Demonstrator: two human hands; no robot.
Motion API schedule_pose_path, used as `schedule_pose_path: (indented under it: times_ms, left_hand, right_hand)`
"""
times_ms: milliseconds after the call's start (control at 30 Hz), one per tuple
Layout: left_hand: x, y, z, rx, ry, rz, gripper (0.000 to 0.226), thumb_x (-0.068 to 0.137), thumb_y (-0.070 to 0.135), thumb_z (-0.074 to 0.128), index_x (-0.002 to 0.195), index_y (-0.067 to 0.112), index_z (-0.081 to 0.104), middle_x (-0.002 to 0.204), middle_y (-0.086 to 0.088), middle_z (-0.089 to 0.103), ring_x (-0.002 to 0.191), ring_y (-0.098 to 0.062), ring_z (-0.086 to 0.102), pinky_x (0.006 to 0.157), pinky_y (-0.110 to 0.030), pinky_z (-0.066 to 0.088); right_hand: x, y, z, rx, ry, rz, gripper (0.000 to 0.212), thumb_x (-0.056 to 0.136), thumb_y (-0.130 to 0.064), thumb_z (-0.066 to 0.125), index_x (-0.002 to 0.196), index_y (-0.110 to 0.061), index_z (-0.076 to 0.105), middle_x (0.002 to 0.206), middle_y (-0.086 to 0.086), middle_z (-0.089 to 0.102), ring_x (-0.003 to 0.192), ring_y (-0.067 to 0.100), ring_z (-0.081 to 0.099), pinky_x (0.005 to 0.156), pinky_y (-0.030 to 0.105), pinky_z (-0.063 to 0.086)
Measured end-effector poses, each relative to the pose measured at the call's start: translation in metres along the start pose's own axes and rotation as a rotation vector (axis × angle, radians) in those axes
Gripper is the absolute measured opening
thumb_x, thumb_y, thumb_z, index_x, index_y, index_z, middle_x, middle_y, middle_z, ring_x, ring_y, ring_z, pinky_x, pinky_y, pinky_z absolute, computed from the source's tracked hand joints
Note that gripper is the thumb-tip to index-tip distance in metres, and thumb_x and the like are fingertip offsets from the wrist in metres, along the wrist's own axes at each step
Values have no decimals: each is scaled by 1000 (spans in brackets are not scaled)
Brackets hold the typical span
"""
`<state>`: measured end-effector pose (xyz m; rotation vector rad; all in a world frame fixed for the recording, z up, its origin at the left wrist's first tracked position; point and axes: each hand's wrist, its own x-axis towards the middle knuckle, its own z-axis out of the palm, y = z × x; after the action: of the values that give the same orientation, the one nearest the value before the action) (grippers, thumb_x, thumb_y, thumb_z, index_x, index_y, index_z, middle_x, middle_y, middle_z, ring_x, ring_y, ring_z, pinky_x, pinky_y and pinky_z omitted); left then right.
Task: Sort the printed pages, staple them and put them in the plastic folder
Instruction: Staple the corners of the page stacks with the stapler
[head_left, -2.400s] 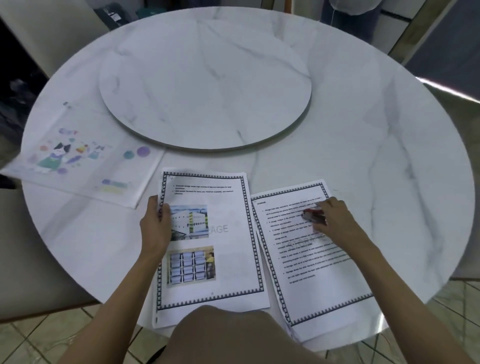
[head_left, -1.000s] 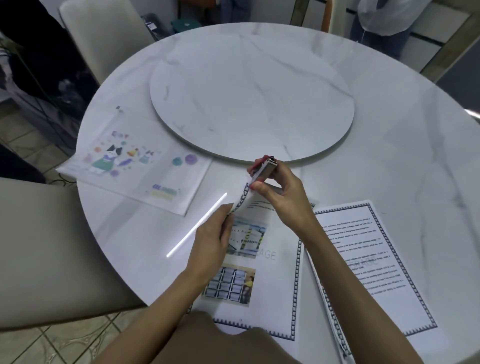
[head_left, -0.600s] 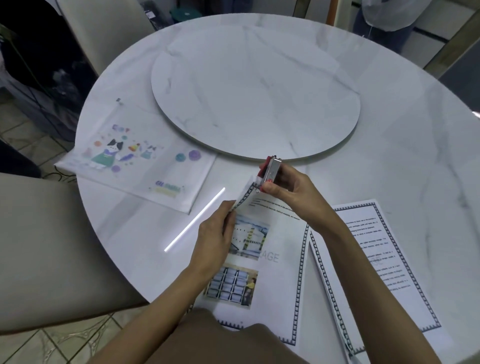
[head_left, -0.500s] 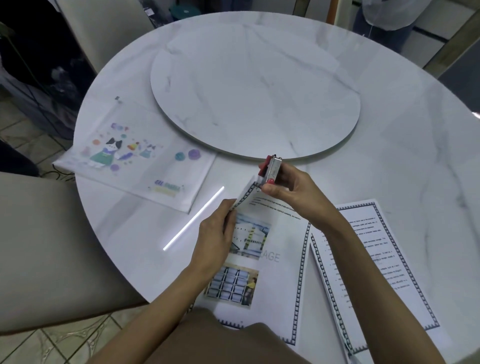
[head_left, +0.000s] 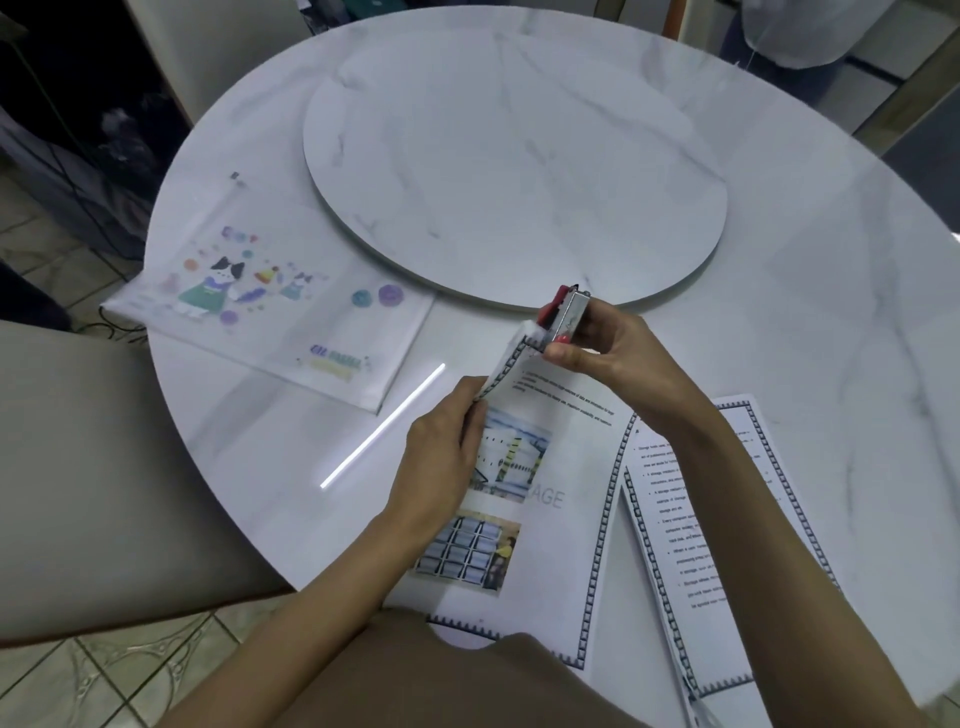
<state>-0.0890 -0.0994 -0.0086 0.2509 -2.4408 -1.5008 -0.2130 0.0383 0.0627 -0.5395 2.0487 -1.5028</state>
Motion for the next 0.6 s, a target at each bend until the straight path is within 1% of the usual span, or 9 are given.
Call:
schedule_pose_path:
  times_ms: [67,133,233,300,400,467,533,600]
  left_hand:
    - [0,1,-1,-1,0,-7,19,98,18,40,112,20,52,75,18,54,65,5,54,55,-7,40]
    - [0,2,-1,5,-5,3,21,98,18,40,114,20,53,79,20,55,69,6,56,59,-6,41]
    - [-1,3,-1,17,-5,10,22,98,17,40,115,20,53,78,21,54,68,7,54,59,-5,39]
    - [-1,3,-1,19,2,13,22,98,16,41,116,18,53,76,21,53,67,7,54,58,-4,38]
    - [-1,3,-3,18,-2,19,22,98,17,40,116,18,53,79,22,55,69,9,55,60,-3,38]
    - [-1,3,-3,22,-5,20,24,98,20,39,117,19,53,83,15,59,70,9,56,61,-3,39]
    - [0,2,-3,39,-17,23,26,98,23,38,119,21,52,91,11,61,72,9,56,62,-3,40]
    - [0,3,-4,56,-30,29,28,97,26,37,121,21,52,94,11,60,73,8,56,63,-2,40]
  right_hand:
    - [-2,-1,0,56,-25,-5,34,70,-23,68,103,-20,61,98,-4,67,100,8,63,91,23,50]
    - [-3,-2,0,69,-38,-10,35,69,-23,68,103,-21,60,99,-5,66,98,5,63,89,21,50]
    - [-4,-2,1,50,-40,-9,36,73,-16,68,107,-20,59,101,-7,66,97,1,63,83,17,50]
    - [-5,-3,0,43,-49,-3,36,76,-12,67,110,-18,58,99,-9,67,96,0,63,81,14,49]
    - [-6,-5,-4,16,-36,-4,40,68,-23,69,107,-23,60,93,-13,71,99,2,64,88,20,49]
    - [-8,-6,-6,-4,-18,-22,39,67,-26,69,105,-24,60,94,-12,70,100,4,63,94,26,47]
    - [-10,-7,-4,-24,-36,-45,37,68,-25,69,104,-23,60,101,-5,69,101,7,62,97,29,46]
    - [-11,-9,-3,-47,-63,-61,35,69,-24,68,103,-23,59,108,5,68,104,12,62,99,30,46]
